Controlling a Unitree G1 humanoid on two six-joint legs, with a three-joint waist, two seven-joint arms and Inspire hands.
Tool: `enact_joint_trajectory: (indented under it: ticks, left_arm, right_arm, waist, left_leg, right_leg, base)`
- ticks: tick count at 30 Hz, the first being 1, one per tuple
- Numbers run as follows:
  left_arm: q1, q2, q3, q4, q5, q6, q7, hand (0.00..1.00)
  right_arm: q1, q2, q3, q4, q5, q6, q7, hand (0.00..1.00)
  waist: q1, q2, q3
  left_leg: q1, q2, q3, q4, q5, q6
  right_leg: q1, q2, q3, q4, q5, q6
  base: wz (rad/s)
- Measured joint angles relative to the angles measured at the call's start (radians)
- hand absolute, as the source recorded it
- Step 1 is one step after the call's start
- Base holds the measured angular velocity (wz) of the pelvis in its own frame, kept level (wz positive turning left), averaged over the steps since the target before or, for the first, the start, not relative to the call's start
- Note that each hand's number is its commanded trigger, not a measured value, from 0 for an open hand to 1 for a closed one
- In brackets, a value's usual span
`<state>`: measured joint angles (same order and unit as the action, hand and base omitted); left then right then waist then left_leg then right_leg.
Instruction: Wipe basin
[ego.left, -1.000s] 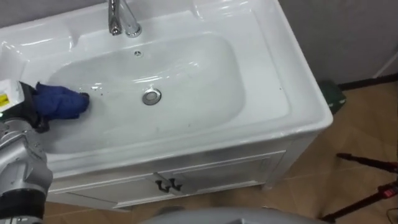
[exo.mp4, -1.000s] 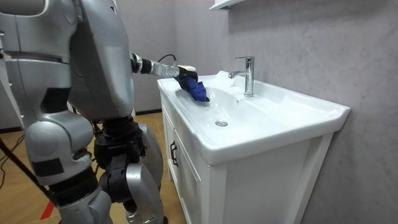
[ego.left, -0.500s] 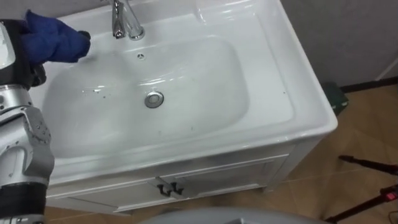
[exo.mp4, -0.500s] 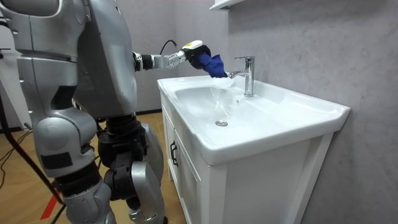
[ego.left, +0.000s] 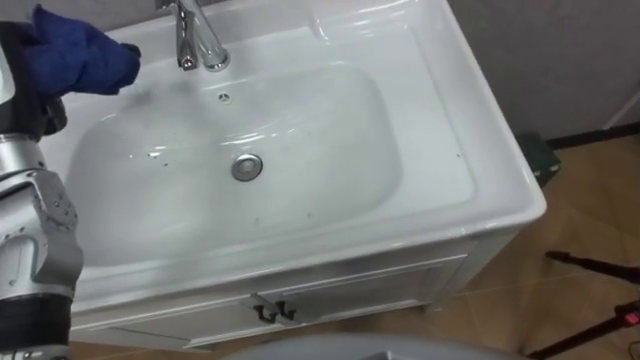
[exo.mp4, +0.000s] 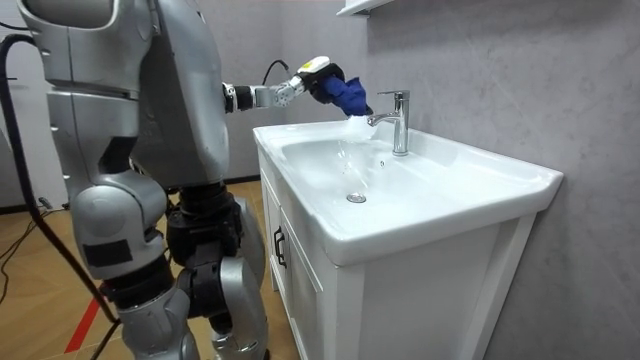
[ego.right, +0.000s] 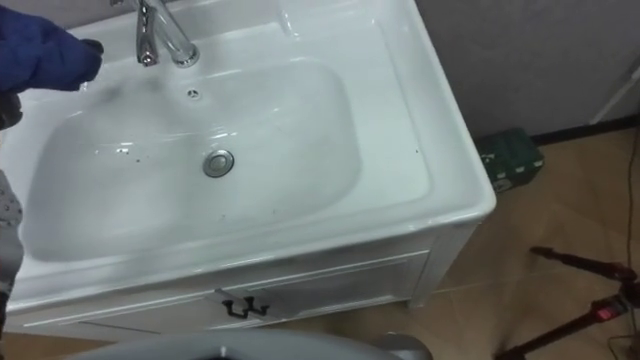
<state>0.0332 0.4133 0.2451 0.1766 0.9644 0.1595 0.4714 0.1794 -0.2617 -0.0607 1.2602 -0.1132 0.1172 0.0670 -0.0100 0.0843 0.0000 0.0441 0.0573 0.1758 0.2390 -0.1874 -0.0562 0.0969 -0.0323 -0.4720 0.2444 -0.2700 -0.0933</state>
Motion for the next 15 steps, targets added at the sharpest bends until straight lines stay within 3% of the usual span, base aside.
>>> enact_joint_trajectory:
  ticks: [4, 7, 11, 15]
  left_arm:
    - [0.037, -0.007, 0.019, 0.0, -0.002, -0.011, 0.008, 1.0]
    - [0.099, -0.008, 0.049, 0.001, -0.012, -0.011, 0.021, 1.0]
    - [0.119, -0.008, 0.072, 0.001, -0.026, -0.012, 0.032, 1.0]
    - [0.126, -0.008, 0.079, 0.001, -0.046, -0.016, 0.08, 1.0]
  right_arm:
    - [0.021, 0.001, 0.0, -0.021, -0.006, 0.008, 0.0, 0.0]
    - [0.034, 0.002, 0.0, -0.024, 0.013, 0.013, -0.002, 0.0]
    - [0.047, 0.002, 0.0, -0.024, 0.025, 0.012, -0.01, 0.0]
    - [0.041, -0.003, 0.0, -0.054, 0.026, 0.011, -0.023, 0.0]
  waist:
    - [0.029, -0.006, -0.0057]
    - [0.056, -0.02, -0.0126]
    - [0.077, -0.026, -0.0088]
    - [0.112, -0.019, -0.0087]
  left_leg:
    - [0.0, -0.001, 0.0, 0.0, 0.0, 0.0]
    - [-0.003, -0.004, -0.032, 0.0, 0.0, 0.0]
    - [-0.02, -0.012, -0.072, 0.016, -0.001, 0.001]
    - [-0.057, -0.016, -0.081, 0.068, -0.008, 0.012]
  right_leg:
    - [0.001, -0.001, -0.004, 0.002, 0.0, 0.001]
    - [0.01, 0.0, -0.022, -0.002, -0.001, 0.001]
    - [0.014, -0.003, -0.05, -0.007, -0.002, 0.006]
    - [0.0, -0.008, -0.057, -0.004, -0.006, 0.013]
  base:
    - [0.01]
    - [0.17]
    - [0.27]
    - [0.17]
